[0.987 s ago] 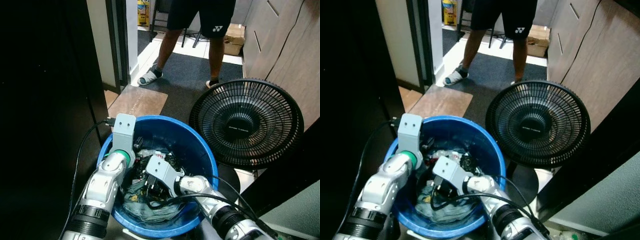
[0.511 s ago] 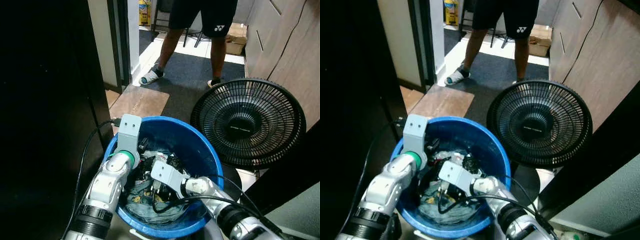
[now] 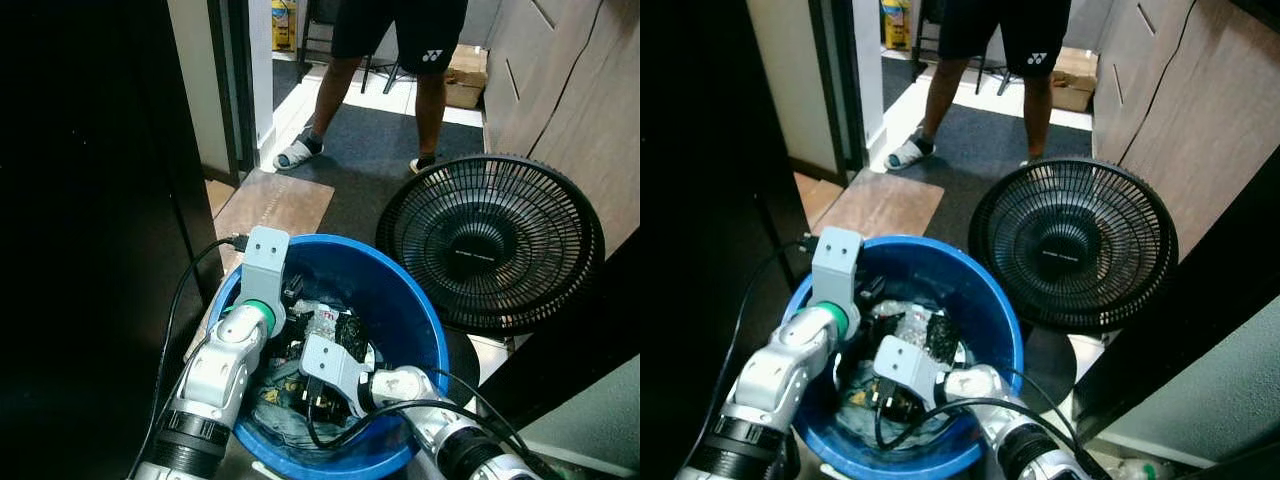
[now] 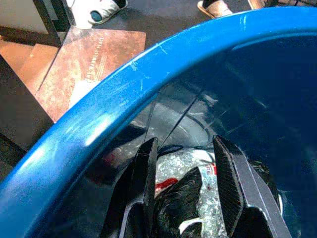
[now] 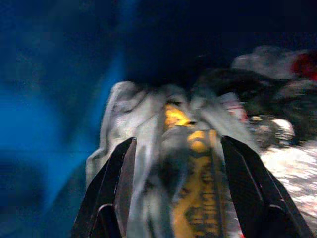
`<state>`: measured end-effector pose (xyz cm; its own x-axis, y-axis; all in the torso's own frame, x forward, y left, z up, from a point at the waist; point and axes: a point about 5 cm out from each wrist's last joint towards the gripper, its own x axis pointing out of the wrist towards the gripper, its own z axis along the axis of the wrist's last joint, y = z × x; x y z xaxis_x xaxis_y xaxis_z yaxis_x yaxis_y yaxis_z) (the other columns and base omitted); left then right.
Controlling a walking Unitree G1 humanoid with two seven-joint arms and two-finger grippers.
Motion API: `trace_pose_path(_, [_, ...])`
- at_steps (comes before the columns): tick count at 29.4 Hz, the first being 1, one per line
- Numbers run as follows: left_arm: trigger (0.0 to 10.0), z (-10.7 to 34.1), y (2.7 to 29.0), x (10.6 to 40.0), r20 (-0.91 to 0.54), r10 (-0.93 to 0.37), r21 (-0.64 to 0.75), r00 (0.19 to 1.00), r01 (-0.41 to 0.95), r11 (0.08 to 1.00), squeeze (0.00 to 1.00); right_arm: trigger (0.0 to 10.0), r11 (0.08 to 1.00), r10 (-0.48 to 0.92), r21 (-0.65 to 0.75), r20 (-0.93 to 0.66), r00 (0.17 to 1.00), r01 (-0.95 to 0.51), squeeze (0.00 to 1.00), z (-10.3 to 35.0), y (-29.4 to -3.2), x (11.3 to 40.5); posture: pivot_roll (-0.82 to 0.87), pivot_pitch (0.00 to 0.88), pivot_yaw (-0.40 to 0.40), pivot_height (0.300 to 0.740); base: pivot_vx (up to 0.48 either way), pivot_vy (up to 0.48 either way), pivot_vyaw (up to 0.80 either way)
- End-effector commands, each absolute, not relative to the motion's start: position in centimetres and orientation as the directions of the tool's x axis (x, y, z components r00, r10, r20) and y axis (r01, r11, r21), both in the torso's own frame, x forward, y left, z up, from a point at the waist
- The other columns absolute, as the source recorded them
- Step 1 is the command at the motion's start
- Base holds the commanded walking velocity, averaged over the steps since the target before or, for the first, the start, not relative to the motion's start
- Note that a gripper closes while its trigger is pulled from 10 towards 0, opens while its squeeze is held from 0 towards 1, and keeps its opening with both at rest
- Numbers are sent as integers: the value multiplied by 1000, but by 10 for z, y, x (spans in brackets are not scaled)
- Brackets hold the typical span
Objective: Clothes washing
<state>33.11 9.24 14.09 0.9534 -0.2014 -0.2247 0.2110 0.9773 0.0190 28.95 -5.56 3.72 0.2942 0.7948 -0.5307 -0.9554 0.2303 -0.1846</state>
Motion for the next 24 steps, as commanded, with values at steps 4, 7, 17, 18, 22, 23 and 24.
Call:
trace_pose_path(4, [10000, 145, 101, 331, -217, -169, 29, 961, 180, 983, 0, 10000, 185, 764, -94, -613, 203, -978, 0, 10, -62, 268, 133, 94, -4, 470, 0, 0, 0])
trace_pose_path(7, [10000, 144, 102, 331, -220, -167, 31, 961, 178, 983, 0, 10000, 175, 758, -64, -628, 175, -983, 0, 5, -63, 263, 132, 97, -3, 470, 0, 0, 0])
trace_pose_path(17, [10000, 142, 101, 329, -230, -174, 33, 957, 186, 982, 0, 10000, 216, 663, -81, -719, 207, -973, 0, -4, -75, 267, 127, 99, 4, 470, 0, 0, 0])
trace_pose_path(18, [10000, 142, 101, 329, -230, -174, 33, 957, 186, 982, 0, 10000, 216, 663, -81, -719, 207, -973, 0, -4, -75, 267, 127, 99, 4, 470, 0, 0, 0])
trace_pose_path(22, [10000, 142, 101, 330, -231, -176, 35, 957, 189, 981, 0, 10000, 186, 611, -124, -762, 214, -975, 0, -7, -79, 269, 125, 96, 6, 470, 0, 0, 0])
trace_pose_path(23, [10000, 142, 101, 330, -231, -176, 35, 957, 189, 981, 0, 10000, 186, 611, -124, -762, 214, -975, 0, -7, -79, 269, 125, 96, 6, 470, 0, 0, 0])
trace_pose_path(24, [10000, 142, 101, 330, -232, -178, 36, 956, 191, 981, 0, 10000, 169, 570, -164, -788, 232, -972, 0, -8, -83, 271, 124, 94, 7, 470, 0, 0, 0])
